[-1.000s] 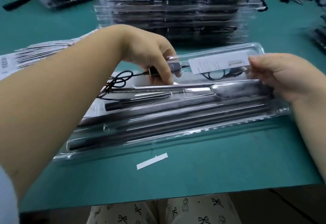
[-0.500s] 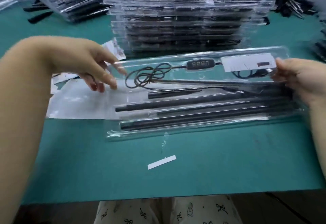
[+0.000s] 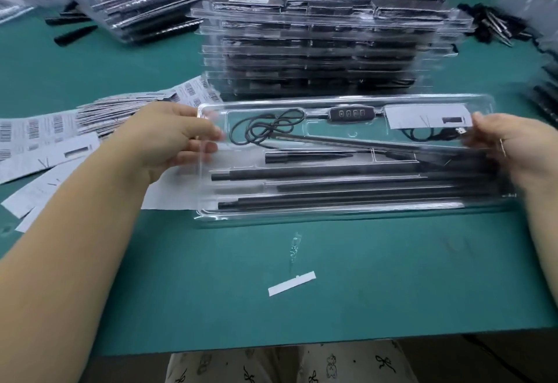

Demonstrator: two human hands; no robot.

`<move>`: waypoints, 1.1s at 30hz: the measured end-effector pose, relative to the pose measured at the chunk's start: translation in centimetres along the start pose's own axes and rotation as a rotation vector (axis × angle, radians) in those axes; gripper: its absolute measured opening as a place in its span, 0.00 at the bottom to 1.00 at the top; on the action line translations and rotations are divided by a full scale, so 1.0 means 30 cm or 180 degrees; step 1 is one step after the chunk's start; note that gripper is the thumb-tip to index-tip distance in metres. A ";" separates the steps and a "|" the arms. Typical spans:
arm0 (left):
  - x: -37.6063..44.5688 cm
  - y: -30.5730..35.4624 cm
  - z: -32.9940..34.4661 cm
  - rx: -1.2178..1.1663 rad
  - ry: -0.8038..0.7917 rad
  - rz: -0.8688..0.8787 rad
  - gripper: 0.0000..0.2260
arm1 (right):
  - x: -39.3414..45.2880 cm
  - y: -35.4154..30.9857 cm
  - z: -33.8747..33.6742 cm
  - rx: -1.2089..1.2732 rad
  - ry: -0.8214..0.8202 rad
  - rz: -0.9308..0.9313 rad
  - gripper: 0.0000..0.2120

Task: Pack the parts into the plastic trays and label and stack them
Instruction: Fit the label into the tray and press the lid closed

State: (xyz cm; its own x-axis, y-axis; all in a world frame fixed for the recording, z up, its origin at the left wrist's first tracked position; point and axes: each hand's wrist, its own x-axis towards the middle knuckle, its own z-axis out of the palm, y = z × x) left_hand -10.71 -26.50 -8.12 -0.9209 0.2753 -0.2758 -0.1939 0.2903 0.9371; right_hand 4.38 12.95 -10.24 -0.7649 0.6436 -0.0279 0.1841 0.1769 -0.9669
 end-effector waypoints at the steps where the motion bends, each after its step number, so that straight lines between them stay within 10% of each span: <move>1: 0.000 0.003 0.000 0.0003 -0.0001 -0.0013 0.06 | 0.000 -0.001 0.000 -0.0022 -0.0021 0.0021 0.13; 33: 0.018 -0.019 -0.011 0.0417 0.0113 -0.0095 0.04 | 0.000 -0.011 0.038 -0.0338 0.0099 0.0224 0.09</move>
State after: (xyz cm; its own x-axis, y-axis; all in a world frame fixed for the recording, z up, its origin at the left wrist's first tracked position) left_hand -11.19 -26.84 -8.74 -0.9273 0.2327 -0.2931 -0.1776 0.4157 0.8920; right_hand 3.63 12.05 -10.22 -0.7285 0.6797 -0.0854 0.3023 0.2071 -0.9305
